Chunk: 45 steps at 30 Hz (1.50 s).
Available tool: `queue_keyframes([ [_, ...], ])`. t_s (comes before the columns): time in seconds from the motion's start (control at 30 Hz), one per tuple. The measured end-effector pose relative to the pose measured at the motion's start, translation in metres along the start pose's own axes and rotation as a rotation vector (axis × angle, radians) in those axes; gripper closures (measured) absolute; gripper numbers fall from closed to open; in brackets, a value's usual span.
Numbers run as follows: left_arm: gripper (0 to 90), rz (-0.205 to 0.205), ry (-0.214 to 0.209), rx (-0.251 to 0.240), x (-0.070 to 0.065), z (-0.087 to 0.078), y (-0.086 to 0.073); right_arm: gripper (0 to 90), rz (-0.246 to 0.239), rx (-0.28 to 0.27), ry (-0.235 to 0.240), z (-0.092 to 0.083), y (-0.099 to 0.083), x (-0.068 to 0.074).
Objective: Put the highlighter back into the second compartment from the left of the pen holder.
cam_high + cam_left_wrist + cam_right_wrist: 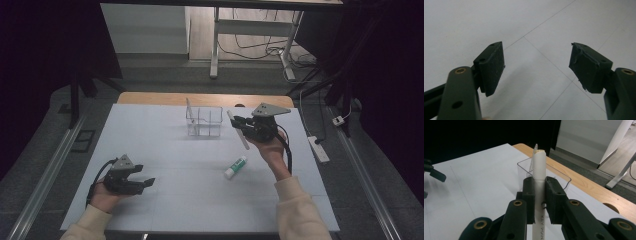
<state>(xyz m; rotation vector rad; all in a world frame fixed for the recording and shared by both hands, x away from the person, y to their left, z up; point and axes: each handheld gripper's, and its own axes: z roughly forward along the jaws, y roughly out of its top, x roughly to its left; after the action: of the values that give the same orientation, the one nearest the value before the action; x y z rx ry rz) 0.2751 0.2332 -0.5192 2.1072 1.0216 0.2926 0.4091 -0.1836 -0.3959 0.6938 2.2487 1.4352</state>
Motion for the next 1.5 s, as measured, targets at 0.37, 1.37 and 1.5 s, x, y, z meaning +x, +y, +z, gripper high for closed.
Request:
queue_keyframes([
  [0.37,28.0,-0.001,0.000,0.000,0.000,0.000,0.000,77.6,0.009,-0.015,-0.003,0.009,0.006,0.000],
  [1.37,28.0,0.001,-0.001,0.000,0.000,0.000,0.000,77.6,0.016,-0.069,0.007,0.037,0.025,0.002],
  [1.5,28.0,0.001,-0.001,0.000,0.001,0.000,0.000,77.6,0.021,-0.076,0.006,0.041,0.028,0.002],
])
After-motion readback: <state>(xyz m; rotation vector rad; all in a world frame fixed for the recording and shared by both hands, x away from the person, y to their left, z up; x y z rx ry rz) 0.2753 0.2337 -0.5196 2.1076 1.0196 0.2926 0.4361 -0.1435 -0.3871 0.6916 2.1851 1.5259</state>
